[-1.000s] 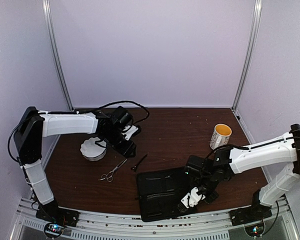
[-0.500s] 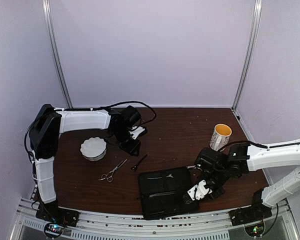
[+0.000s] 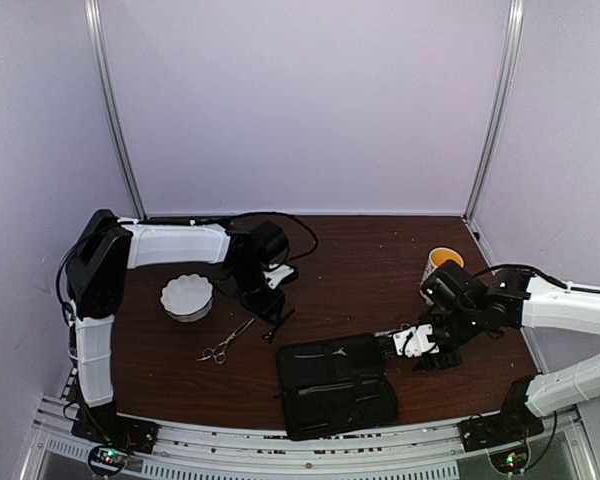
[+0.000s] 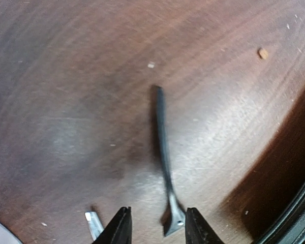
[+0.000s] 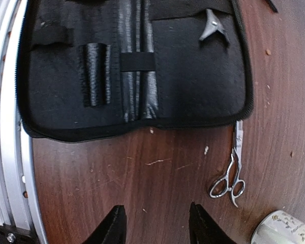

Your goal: Sort the hair-cutting tools

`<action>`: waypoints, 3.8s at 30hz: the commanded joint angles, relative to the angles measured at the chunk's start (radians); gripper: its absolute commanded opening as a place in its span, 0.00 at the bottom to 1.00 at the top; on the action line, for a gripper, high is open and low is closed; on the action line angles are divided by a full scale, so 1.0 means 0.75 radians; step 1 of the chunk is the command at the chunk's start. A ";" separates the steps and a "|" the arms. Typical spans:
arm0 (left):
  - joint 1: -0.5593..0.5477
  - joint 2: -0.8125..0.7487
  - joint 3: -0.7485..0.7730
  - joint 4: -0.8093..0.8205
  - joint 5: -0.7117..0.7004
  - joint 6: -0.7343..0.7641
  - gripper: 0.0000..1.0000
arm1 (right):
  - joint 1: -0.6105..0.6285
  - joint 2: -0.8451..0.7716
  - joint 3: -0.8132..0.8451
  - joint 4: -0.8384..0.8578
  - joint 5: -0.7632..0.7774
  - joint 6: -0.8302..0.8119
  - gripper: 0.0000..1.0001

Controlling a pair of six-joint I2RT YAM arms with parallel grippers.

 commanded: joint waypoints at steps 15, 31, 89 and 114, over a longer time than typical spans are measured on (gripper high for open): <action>-0.059 0.123 0.087 -0.042 -0.070 -0.041 0.14 | -0.227 -0.067 -0.105 0.294 -0.052 0.240 0.41; -0.061 -0.138 0.007 -0.111 -0.246 0.061 0.00 | -0.227 -0.046 -0.098 0.292 -0.076 0.251 0.41; -0.668 0.261 0.514 -0.770 -0.425 0.152 0.00 | -0.227 0.565 0.197 0.127 -0.356 0.518 0.47; -0.652 0.368 0.633 -0.653 -0.418 0.201 0.00 | -0.225 0.597 0.206 0.110 -0.412 0.485 0.47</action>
